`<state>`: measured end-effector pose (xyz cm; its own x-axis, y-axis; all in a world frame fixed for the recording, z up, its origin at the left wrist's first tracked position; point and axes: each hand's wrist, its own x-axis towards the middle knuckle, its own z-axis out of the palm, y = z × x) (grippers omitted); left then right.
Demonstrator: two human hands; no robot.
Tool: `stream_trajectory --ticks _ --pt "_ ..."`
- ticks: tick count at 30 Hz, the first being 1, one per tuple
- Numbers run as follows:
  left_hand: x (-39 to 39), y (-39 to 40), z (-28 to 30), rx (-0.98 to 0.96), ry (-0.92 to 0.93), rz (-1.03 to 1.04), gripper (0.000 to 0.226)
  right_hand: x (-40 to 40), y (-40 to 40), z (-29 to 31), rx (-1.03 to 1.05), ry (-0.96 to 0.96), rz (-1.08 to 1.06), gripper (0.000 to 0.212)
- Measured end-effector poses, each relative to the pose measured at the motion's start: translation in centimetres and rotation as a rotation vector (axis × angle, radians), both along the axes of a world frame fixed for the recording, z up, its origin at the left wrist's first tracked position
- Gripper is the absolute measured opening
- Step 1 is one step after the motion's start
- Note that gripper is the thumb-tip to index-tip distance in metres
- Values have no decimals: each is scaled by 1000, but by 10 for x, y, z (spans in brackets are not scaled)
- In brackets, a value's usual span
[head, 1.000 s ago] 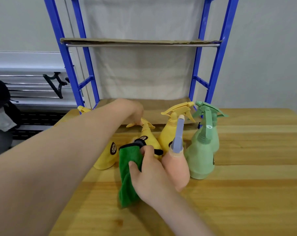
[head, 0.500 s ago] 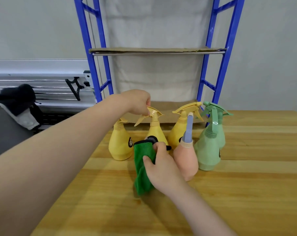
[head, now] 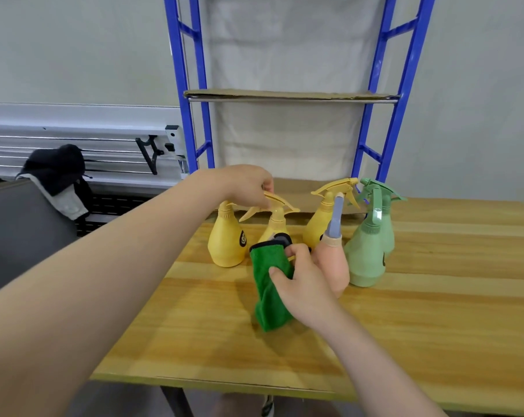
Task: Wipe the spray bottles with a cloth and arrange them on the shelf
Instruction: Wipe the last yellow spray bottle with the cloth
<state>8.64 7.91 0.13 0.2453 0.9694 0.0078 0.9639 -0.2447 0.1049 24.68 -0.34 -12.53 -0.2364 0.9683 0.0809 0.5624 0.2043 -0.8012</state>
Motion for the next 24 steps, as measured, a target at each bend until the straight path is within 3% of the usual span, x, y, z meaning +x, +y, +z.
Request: stream_trajectory --ticks 6,9,14,17,20,24 --pt "-5 -19 -6 -2 50 18 50 3 -5 3 42 43 -28 28" --pt "-9 -35 -11 176 57 25 65 7 -8 5 55 101 -21 27" --pt "-15 -95 -35 555 -216 -51 27 11 -11 4 43 285 1 20" --pt "-19 -127 -67 396 -475 29 14 9 -15 2 6 387 10 25" --pt "-26 -137 -107 180 -705 94 21 6 -18 -4 -105 490 99 33" --pt "-38 -142 -145 28 -661 145 33 -4 -21 -20 -147 573 138 40"
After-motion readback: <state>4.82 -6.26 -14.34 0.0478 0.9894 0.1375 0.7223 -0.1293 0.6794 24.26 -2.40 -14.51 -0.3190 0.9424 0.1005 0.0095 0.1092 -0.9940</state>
